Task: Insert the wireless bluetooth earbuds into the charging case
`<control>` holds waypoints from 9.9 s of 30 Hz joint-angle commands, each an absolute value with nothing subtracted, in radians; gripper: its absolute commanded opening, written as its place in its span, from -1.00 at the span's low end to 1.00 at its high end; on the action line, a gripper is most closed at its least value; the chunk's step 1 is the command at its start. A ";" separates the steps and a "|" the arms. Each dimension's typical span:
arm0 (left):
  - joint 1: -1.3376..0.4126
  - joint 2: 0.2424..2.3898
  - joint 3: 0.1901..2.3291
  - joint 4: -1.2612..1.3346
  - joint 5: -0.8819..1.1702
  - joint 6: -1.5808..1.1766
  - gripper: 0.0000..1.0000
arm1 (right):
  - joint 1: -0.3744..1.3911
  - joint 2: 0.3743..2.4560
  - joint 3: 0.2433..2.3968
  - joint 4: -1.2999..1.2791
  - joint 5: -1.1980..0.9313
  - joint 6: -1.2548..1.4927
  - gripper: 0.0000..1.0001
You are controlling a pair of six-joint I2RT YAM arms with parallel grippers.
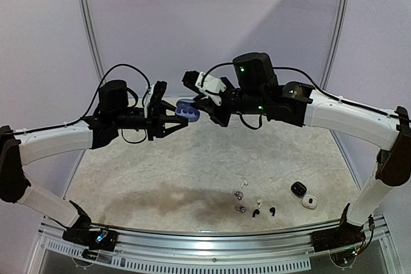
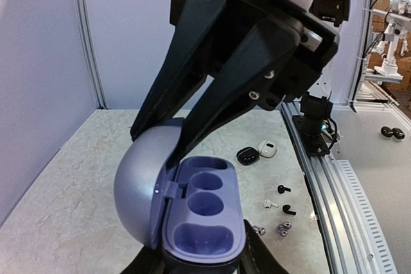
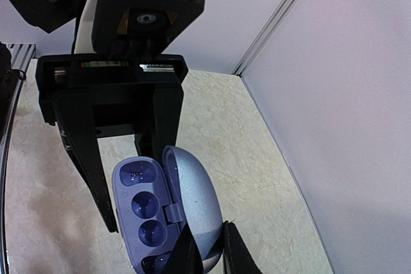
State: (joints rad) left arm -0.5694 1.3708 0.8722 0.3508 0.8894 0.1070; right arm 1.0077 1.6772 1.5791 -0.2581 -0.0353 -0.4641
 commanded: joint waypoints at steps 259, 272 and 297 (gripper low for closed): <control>-0.693 1.309 0.535 0.752 0.383 -0.068 -1.00 | 1.220 1.904 1.611 -0.194 0.473 -0.194 -0.84; -0.692 1.308 0.534 0.749 0.367 -0.079 -1.00 | 1.220 1.922 1.614 -0.215 0.476 -0.197 -0.79; -0.692 1.307 0.529 0.746 0.364 -0.084 -1.00 | 1.218 1.932 1.624 -0.213 0.488 -0.166 -0.65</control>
